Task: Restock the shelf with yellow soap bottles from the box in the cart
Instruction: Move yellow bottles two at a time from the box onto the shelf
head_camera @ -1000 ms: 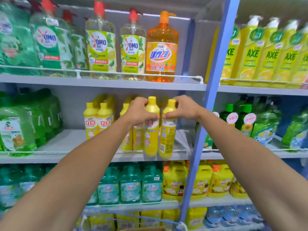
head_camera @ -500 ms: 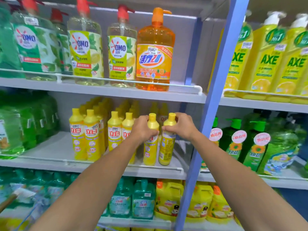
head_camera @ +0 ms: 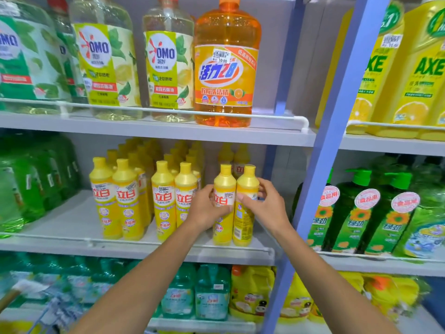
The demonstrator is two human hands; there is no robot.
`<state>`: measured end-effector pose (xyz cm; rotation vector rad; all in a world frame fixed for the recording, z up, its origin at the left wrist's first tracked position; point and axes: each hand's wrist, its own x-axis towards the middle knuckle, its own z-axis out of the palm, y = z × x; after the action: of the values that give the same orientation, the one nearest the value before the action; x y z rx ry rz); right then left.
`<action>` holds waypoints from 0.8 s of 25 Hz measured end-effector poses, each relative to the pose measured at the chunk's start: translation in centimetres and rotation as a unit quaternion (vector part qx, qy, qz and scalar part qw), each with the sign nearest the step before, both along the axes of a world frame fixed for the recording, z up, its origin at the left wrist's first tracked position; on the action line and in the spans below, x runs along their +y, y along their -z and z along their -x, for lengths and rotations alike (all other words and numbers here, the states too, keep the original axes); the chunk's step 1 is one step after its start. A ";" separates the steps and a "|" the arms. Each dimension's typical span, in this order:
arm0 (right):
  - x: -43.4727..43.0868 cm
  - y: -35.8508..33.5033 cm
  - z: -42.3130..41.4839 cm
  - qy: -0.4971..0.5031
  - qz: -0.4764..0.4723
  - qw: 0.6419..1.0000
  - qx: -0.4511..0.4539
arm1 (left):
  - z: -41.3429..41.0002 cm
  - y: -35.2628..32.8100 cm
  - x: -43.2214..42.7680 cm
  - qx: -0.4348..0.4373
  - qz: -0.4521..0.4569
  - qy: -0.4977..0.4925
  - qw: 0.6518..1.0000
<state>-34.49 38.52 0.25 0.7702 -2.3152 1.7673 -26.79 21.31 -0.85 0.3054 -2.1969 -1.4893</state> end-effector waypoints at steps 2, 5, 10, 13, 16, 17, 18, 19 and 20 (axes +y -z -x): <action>-0.5 1.6 -0.6 0.005 0.017 1.000 -0.015 | -0.4 1.9 0.2 0.000 -0.039 0.018 0.999; -0.8 3.0 -0.4 0.000 0.047 0.998 -0.035 | -0.5 3.6 0.7 0.025 -0.053 -0.009 0.998; 0.5 3.1 0.5 -0.082 0.070 0.991 -0.080 | 0.0 4.1 0.3 0.036 -0.029 -0.016 0.999; 0.9 3.3 0.2 -0.067 0.032 0.997 -0.031 | 0.0 4.3 0.5 0.058 -0.023 -0.025 0.998; 1.1 3.4 0.1 -0.075 0.031 0.996 -0.026 | -0.2 4.4 0.8 0.065 -0.023 -0.035 0.997; 1.2 3.5 0.1 -0.079 0.036 0.996 -0.037 | -0.2 4.5 1.0 0.068 -0.024 -0.038 0.997; 1.1 3.6 0.0 -0.081 0.040 0.995 -0.046 | -0.3 4.5 1.1 0.070 -0.024 -0.040 0.996; 0.9 3.7 -0.2 -0.076 0.041 0.995 -0.047 | -0.4 4.5 1.2 0.073 -0.022 -0.042 0.996; 0.6 3.8 -0.4 -0.068 0.044 0.995 -0.049 | -0.4 4.5 1.3 0.075 -0.021 -0.044 0.996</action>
<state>-34.08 39.16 -3.54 0.8641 -2.2767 1.9925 -26.43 22.61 -5.33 0.2887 -2.0111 -1.4634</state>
